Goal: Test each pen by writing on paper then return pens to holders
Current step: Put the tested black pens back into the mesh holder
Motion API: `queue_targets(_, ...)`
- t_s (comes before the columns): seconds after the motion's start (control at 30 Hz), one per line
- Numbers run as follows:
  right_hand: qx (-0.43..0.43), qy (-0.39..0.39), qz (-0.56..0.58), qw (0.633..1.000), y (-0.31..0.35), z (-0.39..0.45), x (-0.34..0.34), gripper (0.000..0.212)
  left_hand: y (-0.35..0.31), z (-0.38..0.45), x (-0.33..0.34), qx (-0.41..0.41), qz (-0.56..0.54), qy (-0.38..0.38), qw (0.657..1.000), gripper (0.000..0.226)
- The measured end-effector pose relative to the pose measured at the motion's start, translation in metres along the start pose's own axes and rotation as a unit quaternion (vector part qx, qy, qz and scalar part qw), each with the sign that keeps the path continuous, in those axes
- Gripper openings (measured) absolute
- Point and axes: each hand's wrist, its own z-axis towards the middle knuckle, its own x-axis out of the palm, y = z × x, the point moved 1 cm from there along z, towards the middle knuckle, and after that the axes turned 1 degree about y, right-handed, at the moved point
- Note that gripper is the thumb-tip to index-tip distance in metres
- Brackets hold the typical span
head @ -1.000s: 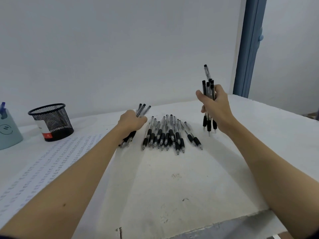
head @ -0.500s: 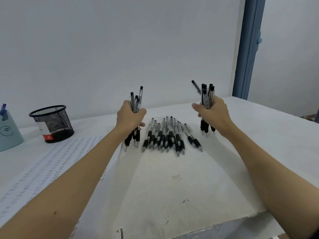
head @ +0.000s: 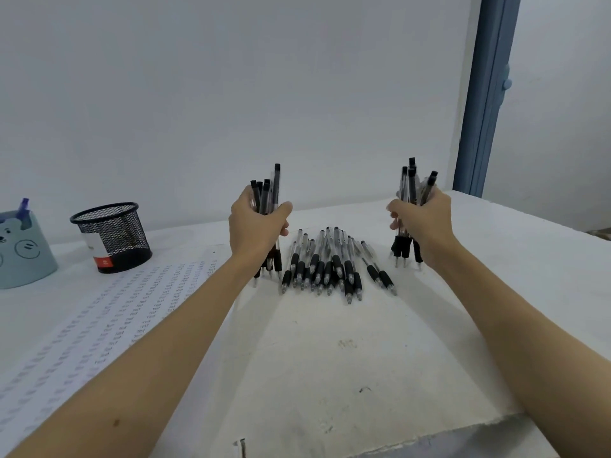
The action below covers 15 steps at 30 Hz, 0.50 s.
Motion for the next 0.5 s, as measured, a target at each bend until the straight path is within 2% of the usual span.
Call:
queue_targets(0.13, -0.013, -0.058, 0.011, 0.998, -0.005, 0.002, 0.003, 0.032, -0.002, -0.005, 0.001, -0.014, -0.003, -0.008, 1.0, 0.018)
queue_targets(0.23, -0.013, -0.04, -0.009, 0.999, -0.004, 0.001, 0.004, 0.015, -0.004, -0.008, -0.001, 0.003, -0.039, -0.003, 0.999, 0.014)
queue_targets(0.33, -0.01, -0.011, -0.042, 0.999, -0.007, 0.0, 0.006, 0.012, -0.001, -0.012, -0.002, -0.008, -0.019, 0.032, 0.999, 0.009)
queue_targets(0.43, -0.02, -0.049, -0.077, 0.996, -0.001, -0.001, 0.011, 0.03, -0.003, -0.016, -0.003, -0.017, -0.002, 0.021, 1.0, 0.017)
queue_targets(0.5, -0.04, -0.044, -0.037, 0.998, 0.019, -0.002, 0.019, 0.034, -0.012, -0.011, -0.012, -0.017, -0.02, -0.002, 1.0, 0.022)
